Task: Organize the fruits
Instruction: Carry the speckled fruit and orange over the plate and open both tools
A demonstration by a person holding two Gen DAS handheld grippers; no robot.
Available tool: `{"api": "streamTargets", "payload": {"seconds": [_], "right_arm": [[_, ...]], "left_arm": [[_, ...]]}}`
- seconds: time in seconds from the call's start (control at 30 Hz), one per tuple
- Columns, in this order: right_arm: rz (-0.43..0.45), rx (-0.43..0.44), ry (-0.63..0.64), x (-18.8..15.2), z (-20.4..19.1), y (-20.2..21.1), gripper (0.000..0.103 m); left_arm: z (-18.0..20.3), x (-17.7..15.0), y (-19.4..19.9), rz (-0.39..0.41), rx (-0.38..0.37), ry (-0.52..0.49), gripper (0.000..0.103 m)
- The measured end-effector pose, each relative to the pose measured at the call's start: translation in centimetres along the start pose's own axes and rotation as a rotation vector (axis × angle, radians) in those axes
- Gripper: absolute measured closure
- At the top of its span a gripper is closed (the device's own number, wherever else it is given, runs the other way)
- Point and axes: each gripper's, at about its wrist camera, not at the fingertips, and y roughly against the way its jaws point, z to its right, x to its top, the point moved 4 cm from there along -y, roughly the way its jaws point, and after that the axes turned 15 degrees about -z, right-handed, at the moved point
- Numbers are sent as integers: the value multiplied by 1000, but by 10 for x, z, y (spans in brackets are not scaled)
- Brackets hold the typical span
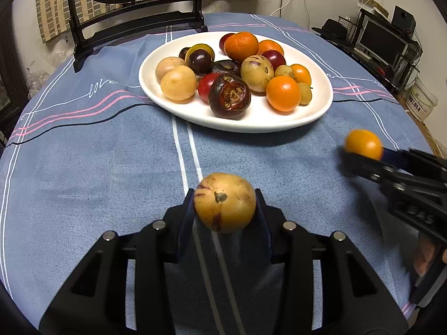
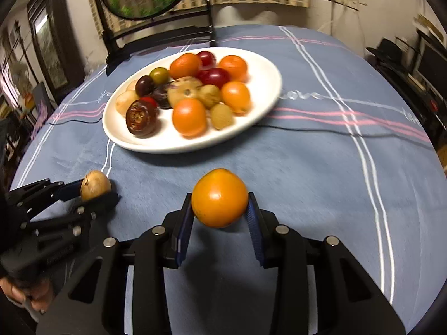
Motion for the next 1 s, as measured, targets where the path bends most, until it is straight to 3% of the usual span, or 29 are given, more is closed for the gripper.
{"api": "streamTargets", "payload": {"seconds": [0.27,0.5,0.77,1.0], "right_arm": [[53,21,-27,-20,23,29,66],[94,36,-2,-13,22,42,66],[148,60,46,32,5,52,66],[137,67,52,91,-3,30,66]], "left_arm": [[2,2,19,22,8,-3,62],[5,25,46,67,24,-18,62],[8,83,59,125,25,3,62],[7,125,38,106,17,45,61]]}}
